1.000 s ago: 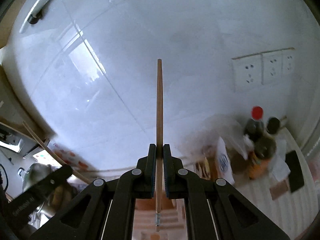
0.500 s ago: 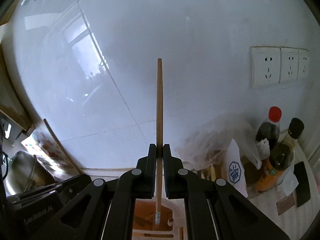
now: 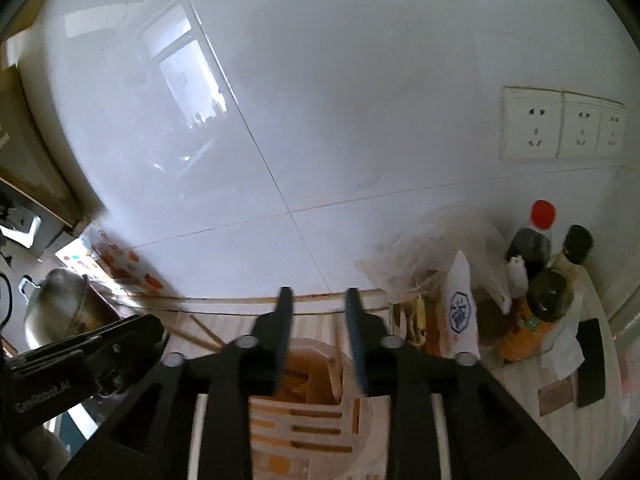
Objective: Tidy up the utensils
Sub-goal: 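Open the right tool while the left tool releases its chopstick in the holder, then grasp a chopstick with the left tool while the right tool grasps another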
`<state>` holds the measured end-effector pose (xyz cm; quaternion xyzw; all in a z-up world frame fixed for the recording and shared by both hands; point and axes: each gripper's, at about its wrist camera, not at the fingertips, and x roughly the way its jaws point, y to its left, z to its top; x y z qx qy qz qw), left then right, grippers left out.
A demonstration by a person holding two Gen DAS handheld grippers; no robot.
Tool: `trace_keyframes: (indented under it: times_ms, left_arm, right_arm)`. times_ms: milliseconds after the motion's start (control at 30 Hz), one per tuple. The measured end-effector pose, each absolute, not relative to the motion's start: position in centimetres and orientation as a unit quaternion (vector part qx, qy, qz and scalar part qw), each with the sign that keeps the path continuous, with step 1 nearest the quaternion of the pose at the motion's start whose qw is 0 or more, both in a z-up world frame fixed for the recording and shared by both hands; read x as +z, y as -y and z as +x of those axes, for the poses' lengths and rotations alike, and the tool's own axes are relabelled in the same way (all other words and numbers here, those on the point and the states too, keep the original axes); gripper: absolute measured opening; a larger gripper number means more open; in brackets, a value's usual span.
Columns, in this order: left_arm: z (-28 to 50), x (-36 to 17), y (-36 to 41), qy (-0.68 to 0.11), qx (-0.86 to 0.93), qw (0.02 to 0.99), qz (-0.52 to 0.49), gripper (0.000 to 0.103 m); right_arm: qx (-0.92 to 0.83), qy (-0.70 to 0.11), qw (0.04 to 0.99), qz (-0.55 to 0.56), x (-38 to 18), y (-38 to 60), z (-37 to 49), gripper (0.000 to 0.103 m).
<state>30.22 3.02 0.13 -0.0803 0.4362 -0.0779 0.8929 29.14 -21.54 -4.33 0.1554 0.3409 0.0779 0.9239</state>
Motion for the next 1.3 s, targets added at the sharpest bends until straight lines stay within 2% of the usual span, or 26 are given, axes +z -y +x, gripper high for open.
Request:
trace_keyframes:
  times_ms: [133, 200, 300, 367, 533, 633, 767, 1000, 1067, 1133, 1233, 1267, 1300]
  left_arm:
    - [28.5, 1.1, -4.4, -0.419, -0.050, 0.904, -0.066, 0.075]
    - [27.6, 1.4, -5.0, -0.413, -0.041, 0.908, -0.059, 0.089]
    - [26.2, 1.7, -5.7, -0.397, -0.026, 0.916, -0.043, 0.103]
    - [25.2, 1.6, -6.0, -0.390, -0.011, 0.920, -0.028, 0.103]
    - [22.3, -0.6, -6.8, -0.400, 0.009, 0.916, -0.023, 0.103]
    - [20.7, -3.4, -6.8, -0.417, 0.012, 0.909, -0.018, 0.103]
    - [19.2, -9.3, -6.2, -0.477, 0.018, 0.879, -0.003, 0.103]
    - [17.7, -19.7, -4.3, -0.570, 0.019, 0.821, 0.024, 0.103]
    - [17.4, -22.6, -3.7, -0.597, 0.011, 0.801, 0.037, 0.102]
    - [17.2, -24.6, -3.3, -0.615, 0.005, 0.787, 0.050, 0.097]
    - [16.6, -26.9, -2.9, -0.636, -0.002, 0.770, 0.056, 0.096]
    - [16.5, -27.6, -2.8, -0.643, -0.008, 0.764, 0.053, 0.092]
    - [16.5, -28.2, -2.7, -0.649, -0.015, 0.759, 0.048, 0.080]
  right_arm:
    - [0.073, -0.331, 0.927, 0.159, -2.8, 22.5, 27.3, 0.045]
    - [0.069, -0.323, 0.930, 0.162, -2.0, 23.0, 25.9, 0.049]
    - [0.063, -0.323, 0.929, 0.171, -1.4, 23.7, 24.4, 0.053]
    - [0.060, -0.328, 0.927, 0.174, -1.4, 23.7, 23.6, 0.055]
    - [0.058, -0.340, 0.919, 0.193, -3.3, 24.0, 20.3, 0.074]
    - [0.048, -0.352, 0.914, 0.198, -5.8, 24.1, 18.3, 0.078]
    - [0.030, -0.394, 0.898, 0.193, -9.9, 24.2, 16.7, 0.078]
    - [0.007, -0.512, 0.840, 0.180, -19.7, 24.3, 15.0, 0.077]
    - [0.010, -0.553, 0.814, 0.177, -23.1, 24.0, 14.7, 0.067]
    - [0.014, -0.584, 0.793, 0.173, -25.9, 23.5, 14.5, 0.055]
    - [0.017, -0.615, 0.769, 0.171, -29.2, 22.7, 14.3, 0.047]
    - [0.018, -0.622, 0.764, 0.170, -30.0, 22.4, 14.2, 0.045]
    - [0.019, -0.628, 0.759, 0.171, -30.9, 22.2, 14.2, 0.042]
